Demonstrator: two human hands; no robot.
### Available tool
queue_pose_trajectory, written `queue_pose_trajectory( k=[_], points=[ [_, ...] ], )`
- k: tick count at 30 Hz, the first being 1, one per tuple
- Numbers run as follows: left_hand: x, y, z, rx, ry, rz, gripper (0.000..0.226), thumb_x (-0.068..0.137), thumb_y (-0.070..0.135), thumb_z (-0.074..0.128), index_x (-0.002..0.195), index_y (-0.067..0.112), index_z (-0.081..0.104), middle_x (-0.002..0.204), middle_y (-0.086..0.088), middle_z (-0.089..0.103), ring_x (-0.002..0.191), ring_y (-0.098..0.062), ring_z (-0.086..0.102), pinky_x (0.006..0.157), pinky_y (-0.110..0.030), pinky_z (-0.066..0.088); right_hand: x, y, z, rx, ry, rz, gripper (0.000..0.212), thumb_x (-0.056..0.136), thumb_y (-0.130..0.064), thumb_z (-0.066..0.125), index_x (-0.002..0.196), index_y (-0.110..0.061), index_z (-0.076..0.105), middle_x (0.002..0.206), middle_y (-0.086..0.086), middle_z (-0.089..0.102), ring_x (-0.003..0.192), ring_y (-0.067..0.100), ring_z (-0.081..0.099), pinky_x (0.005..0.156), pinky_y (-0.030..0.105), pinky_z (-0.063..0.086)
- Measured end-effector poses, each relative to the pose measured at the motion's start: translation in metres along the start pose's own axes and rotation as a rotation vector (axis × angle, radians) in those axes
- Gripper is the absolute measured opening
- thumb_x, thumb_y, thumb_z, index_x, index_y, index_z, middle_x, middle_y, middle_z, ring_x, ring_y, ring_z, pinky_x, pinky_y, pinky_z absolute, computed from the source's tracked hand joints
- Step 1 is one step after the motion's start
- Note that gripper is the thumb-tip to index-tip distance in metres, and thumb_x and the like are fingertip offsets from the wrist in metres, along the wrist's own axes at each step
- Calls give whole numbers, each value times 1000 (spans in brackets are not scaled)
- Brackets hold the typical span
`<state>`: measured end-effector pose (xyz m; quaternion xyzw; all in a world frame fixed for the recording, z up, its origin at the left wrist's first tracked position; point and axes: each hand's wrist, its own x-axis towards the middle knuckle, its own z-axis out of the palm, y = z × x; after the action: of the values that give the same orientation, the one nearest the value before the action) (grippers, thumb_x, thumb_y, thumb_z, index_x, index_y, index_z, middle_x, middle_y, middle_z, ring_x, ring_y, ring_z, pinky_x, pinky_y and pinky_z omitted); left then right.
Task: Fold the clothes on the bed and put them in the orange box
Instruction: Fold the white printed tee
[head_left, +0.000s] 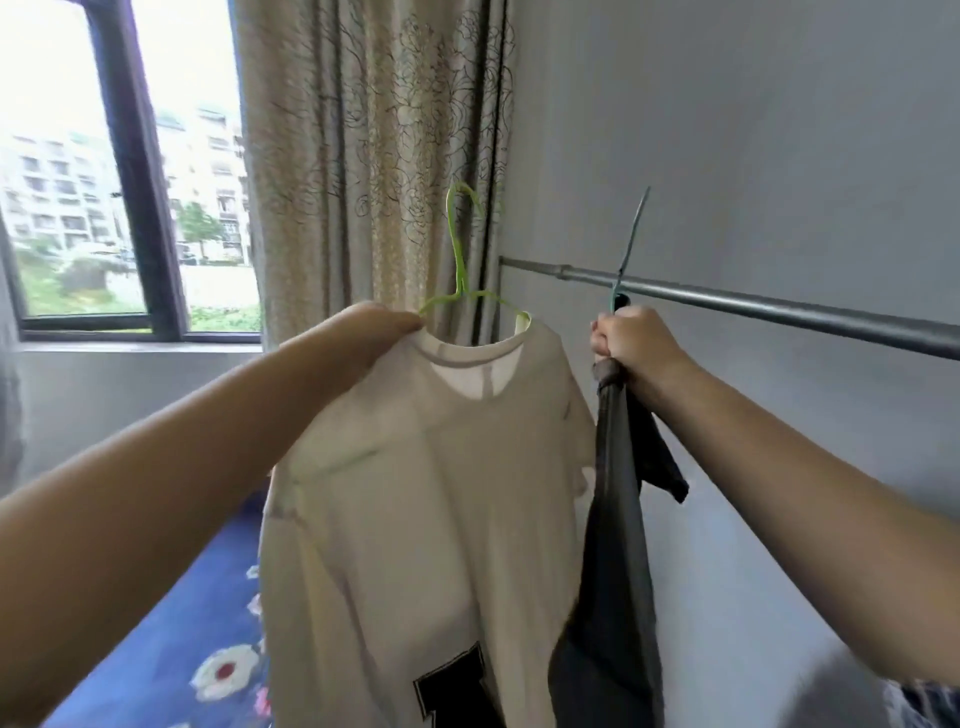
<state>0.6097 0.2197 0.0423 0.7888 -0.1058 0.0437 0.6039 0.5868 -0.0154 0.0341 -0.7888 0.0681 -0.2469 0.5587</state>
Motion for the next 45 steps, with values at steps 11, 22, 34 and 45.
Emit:
queue_pose_trajectory(
  k=[11, 22, 34, 45],
  points=[
    [-125, -60, -186, 15, 468, -125, 29, 92, 13, 53, 63, 9, 53, 62, -9, 48, 53, -20, 44, 53, -28, 35, -91, -57, 144, 82, -375, -307, 34, 96, -3, 33, 65, -11, 42, 45, -5, 39, 46, 12, 32, 50, 26, 28],
    [-173, -133, -394, 171, 563, -92, 24, 90, 12, 49, 66, 7, 49, 69, -13, 44, 67, -22, 43, 63, -31, 32, -171, -117, 323, -38, -330, -353, 32, 97, -6, 36, 67, -14, 46, 54, 5, 44, 34, 2, 43, 45, 21, 37],
    [-132, -247, -490, 508, 356, -242, 35, 90, 19, 53, 57, 9, 49, 58, -4, 43, 64, -23, 42, 53, -29, 28, -169, -62, 463, -602, -166, -127, 27, 94, -7, 38, 103, 10, 57, 113, 28, 58, 106, 39, 53, 79, 33, 38],
    [-70, -296, -516, 527, 349, -286, 38, 90, 18, 55, 54, 11, 44, 53, -2, 38, 55, -18, 35, 54, -31, 24, -76, -36, 528, -875, -1, -272, 24, 93, -1, 34, 112, 6, 46, 109, 33, 58, 102, 45, 56, 80, 42, 41]
  ],
)
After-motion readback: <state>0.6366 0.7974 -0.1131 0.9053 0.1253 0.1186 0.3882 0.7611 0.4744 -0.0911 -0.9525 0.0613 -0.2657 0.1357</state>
